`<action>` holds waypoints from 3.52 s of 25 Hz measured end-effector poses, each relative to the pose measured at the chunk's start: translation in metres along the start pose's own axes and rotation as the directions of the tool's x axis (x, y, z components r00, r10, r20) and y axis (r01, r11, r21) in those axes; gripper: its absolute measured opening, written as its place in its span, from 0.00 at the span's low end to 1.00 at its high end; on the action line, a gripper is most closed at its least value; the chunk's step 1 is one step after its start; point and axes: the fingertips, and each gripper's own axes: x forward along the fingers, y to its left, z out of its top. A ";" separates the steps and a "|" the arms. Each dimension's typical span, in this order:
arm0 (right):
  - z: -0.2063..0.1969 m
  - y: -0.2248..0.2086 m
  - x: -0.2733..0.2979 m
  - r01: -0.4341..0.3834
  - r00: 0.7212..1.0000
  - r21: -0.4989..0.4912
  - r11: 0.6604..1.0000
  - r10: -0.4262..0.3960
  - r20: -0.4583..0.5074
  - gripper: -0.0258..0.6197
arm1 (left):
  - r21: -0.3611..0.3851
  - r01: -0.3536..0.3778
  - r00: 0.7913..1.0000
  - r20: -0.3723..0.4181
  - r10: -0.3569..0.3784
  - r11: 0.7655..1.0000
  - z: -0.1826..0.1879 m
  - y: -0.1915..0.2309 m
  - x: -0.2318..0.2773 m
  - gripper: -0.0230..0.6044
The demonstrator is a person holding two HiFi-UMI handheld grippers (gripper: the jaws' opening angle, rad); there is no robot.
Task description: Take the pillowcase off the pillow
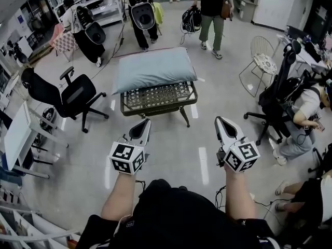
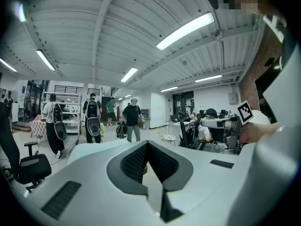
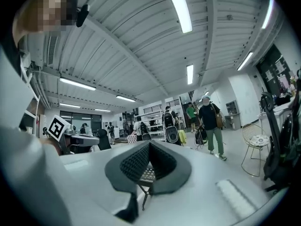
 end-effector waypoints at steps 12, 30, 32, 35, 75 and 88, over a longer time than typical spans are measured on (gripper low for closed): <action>-0.027 -0.046 0.036 0.031 0.998 0.074 0.997 -0.026 -0.064 0.05 | -0.026 0.056 0.998 -0.006 -0.056 0.998 -0.015 0.010 0.081 0.04; -0.059 -0.115 0.286 0.030 0.965 0.103 0.994 -0.002 -0.262 0.06 | -0.104 0.108 0.988 -0.102 -0.118 0.989 -0.028 0.168 0.290 0.04; -0.063 -0.125 0.300 0.037 0.963 0.117 0.992 -0.005 -0.269 0.06 | -0.107 0.112 0.985 -0.118 -0.124 0.988 -0.029 0.172 0.302 0.04; -0.068 -0.140 0.321 0.042 0.961 0.131 0.991 -0.004 -0.275 0.06 | -0.100 0.118 0.981 -0.143 -0.132 0.988 -0.034 0.177 0.320 0.04; -0.332 -0.382 0.457 0.158 0.651 0.455 0.876 0.254 -0.715 0.36 | -0.048 0.062 0.725 -0.685 -0.078 0.997 -0.239 0.220 0.566 0.33; -0.334 -0.349 0.461 0.086 0.603 0.569 0.818 0.413 -0.683 0.40 | -0.057 0.076 0.716 -0.692 -0.094 0.995 -0.226 0.235 0.543 0.05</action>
